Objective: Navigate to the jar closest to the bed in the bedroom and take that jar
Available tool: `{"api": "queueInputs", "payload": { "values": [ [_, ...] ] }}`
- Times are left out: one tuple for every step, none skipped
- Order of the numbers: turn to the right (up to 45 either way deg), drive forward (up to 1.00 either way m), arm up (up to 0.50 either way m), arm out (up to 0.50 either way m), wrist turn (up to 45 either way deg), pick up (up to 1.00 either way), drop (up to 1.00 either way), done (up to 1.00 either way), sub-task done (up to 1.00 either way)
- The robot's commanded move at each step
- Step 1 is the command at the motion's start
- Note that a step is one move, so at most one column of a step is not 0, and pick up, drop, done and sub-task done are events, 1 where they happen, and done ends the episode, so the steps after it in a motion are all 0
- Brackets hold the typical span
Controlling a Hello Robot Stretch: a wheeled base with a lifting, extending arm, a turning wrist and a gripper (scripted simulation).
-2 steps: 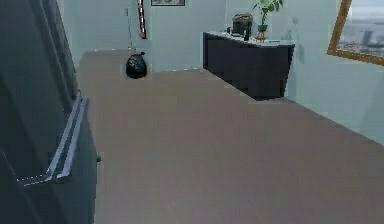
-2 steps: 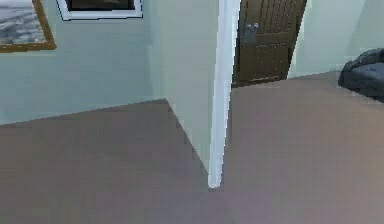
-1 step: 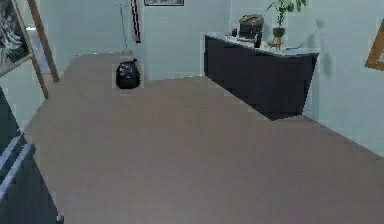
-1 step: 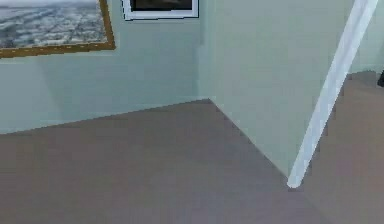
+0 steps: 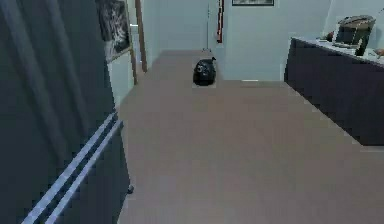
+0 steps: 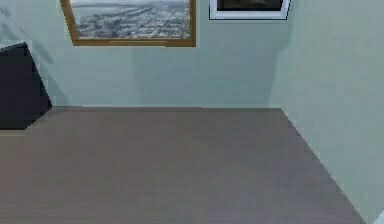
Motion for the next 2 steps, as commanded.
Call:
{"api": "queueInputs", "payload": {
  "values": [
    [0.0,1.0,0.0,0.0,0.0,0.0,0.0,0.0,0.0],
    [0.0,0.6,0.0,0.0,0.0,0.0,0.0,0.0,0.0]
  ]
}}
